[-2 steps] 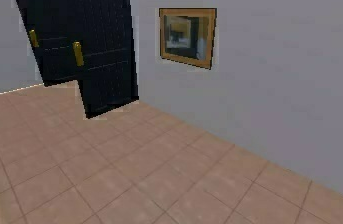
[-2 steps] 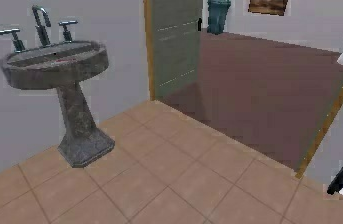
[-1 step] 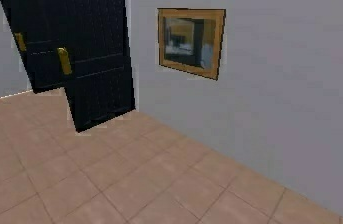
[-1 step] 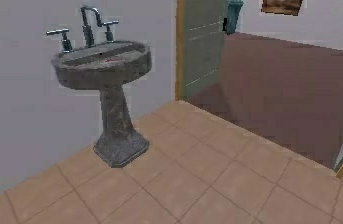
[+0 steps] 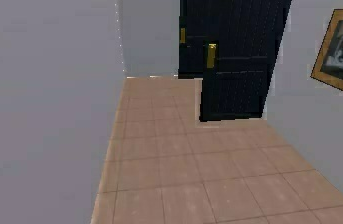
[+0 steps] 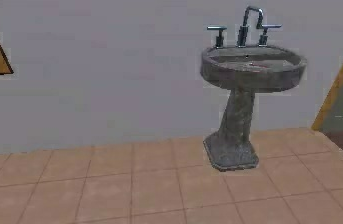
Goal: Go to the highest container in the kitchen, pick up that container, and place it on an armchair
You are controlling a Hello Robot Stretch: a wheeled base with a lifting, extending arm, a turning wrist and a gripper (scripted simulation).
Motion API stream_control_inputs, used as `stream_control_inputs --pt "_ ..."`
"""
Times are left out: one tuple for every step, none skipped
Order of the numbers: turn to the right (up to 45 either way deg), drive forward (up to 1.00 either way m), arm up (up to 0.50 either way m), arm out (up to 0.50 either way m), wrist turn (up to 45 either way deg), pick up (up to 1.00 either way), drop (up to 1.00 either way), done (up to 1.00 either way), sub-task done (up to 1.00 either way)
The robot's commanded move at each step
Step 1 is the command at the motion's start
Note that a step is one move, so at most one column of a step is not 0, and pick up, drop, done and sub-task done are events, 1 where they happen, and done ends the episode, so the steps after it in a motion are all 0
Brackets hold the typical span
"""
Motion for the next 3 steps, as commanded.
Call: stream_control_inputs --pt "0.0 1.00 0.00 0.00 0.0 0.00 0.00 0.00 0.00" --pt "0.0 1.00 0.00 0.00 0.0 0.00 0.00 0.00 0.00" --pt "-6.0 0.00 0.00 0.00 0.0 0.00 0.00 0.00 0.00"
